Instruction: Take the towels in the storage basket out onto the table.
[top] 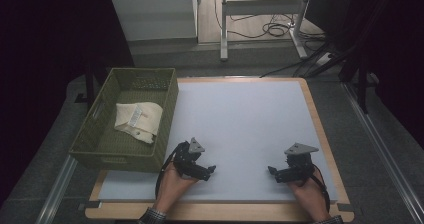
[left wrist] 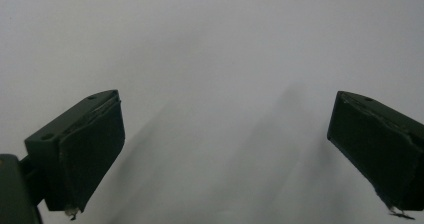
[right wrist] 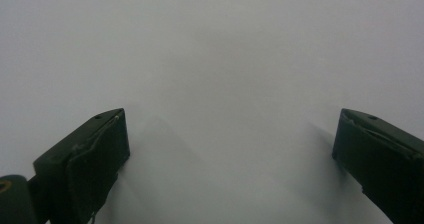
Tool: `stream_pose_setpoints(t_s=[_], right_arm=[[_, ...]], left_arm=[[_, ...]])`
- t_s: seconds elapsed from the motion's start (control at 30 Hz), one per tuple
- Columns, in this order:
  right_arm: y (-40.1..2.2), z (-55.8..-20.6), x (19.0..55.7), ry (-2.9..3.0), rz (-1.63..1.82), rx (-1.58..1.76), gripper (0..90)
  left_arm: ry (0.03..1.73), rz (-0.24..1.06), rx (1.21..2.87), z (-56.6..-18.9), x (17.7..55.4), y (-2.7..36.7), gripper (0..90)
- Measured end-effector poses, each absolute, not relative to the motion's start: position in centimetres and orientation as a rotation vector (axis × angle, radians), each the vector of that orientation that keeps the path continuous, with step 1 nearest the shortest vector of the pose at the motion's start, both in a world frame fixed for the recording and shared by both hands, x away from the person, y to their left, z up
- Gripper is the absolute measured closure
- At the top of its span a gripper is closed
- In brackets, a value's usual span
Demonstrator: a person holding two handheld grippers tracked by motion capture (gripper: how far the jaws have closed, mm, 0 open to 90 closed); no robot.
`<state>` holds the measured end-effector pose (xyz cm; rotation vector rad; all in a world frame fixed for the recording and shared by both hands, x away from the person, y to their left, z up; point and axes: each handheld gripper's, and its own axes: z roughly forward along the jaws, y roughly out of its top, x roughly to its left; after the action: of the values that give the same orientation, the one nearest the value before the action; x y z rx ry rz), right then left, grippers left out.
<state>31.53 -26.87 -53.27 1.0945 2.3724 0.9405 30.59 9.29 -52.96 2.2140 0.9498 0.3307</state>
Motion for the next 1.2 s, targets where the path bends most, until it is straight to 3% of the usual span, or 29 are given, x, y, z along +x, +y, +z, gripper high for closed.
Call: stream_pose_setpoints(t_s=[1.2], right_arm=[[-26.9,-53.3,31.5,2.372,0.941,1.094,1.7]], left_arm=[[0.914,0.263,2.235,-46.3,34.2,8.3,1.4]])
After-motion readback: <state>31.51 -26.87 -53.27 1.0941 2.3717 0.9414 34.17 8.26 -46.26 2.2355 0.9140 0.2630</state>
